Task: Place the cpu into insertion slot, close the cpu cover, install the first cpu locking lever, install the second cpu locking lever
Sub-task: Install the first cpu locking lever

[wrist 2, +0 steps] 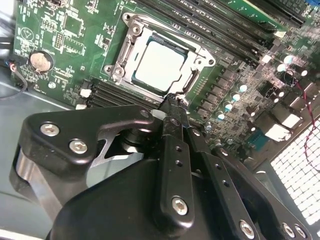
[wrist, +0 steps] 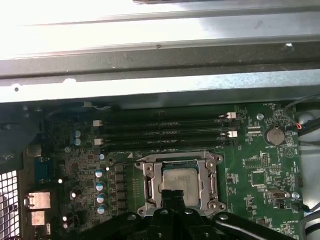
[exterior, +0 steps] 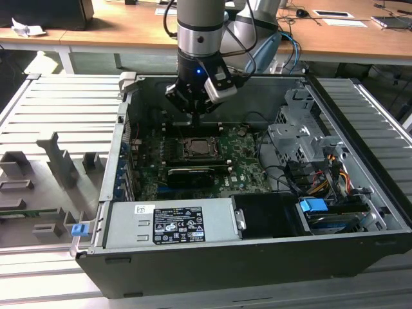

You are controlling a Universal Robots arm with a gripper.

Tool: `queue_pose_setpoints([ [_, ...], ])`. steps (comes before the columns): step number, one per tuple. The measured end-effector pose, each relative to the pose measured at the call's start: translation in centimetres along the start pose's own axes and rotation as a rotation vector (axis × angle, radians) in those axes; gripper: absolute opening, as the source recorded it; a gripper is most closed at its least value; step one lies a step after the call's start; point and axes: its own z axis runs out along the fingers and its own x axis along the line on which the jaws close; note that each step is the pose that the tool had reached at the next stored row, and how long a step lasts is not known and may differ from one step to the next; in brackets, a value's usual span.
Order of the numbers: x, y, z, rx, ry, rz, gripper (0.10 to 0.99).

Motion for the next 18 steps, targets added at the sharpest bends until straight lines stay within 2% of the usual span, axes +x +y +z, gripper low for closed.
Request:
queue_pose_setpoints([
  [18, 0.00, 0.00, 0.00, -0.001, 0.0041, -0.109, 0.106],
])
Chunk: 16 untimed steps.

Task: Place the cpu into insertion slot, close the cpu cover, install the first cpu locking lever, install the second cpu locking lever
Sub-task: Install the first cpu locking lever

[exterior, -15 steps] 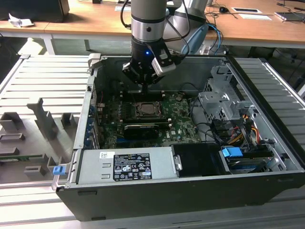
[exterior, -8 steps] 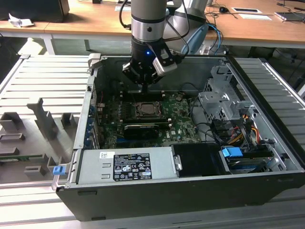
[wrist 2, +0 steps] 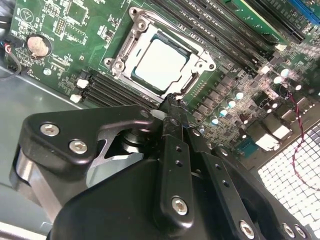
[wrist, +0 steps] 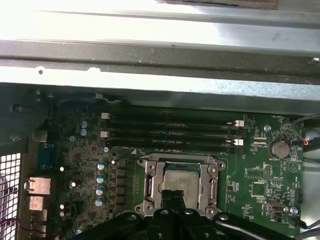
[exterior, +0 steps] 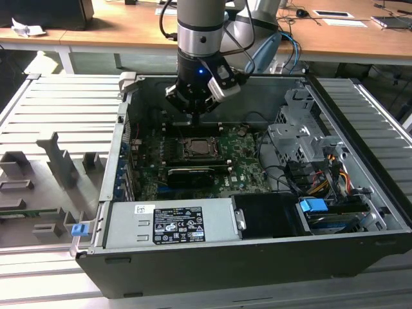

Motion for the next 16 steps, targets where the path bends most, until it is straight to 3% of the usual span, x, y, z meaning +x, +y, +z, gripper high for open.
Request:
queue_pose_setpoints([
  [8, 0.00, 0.00, 0.00, 0.000, 0.0019, -0.050, 0.106],
  [14, 0.00, 0.00, 0.00, -0.001, 0.0061, -0.161, 0.106],
  [16, 0.21, 0.01, 0.01, -0.001, 0.0062, -0.173, 0.106],
])
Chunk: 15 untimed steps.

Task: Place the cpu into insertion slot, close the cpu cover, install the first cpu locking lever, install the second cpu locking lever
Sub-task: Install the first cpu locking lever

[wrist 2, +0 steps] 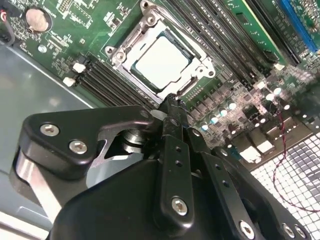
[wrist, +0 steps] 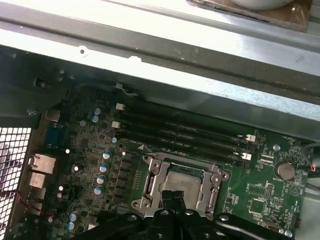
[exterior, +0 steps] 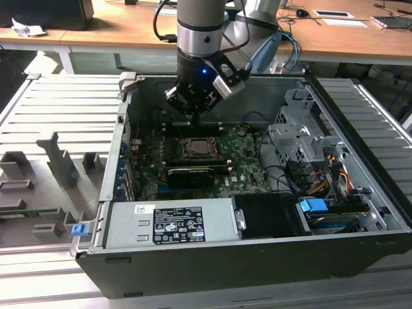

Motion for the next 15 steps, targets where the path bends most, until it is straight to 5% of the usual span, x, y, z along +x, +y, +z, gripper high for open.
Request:
queue_pose_setpoints([
  [15, 3.91, 0.97, 0.11, 0.001, -0.0014, 0.026, 0.106],
])
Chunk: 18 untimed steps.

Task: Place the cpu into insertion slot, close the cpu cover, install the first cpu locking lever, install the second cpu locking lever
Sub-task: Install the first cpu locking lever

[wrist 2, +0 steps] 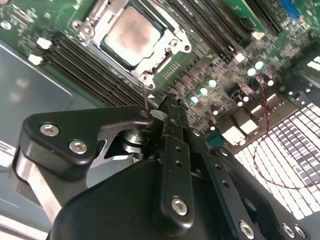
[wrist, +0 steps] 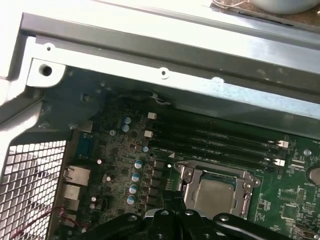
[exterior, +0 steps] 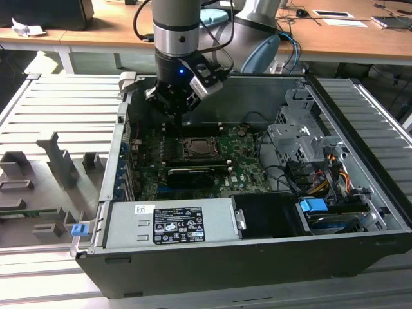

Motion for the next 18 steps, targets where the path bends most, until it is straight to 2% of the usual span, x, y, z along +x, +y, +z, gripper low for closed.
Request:
queue_pose_setpoints([
  [2, 0.42, 0.09, 0.02, 0.000, -0.0001, 0.001, 0.106],
  [6, 0.54, 0.11, 0.02, 0.000, -0.0001, 0.007, 0.106],
  [12, 0.54, 0.11, 0.08, 0.001, -0.0033, 0.089, 0.106],
  [18, 0.62, 0.13, 0.09, 0.000, -0.0036, 0.090, 0.106],
])
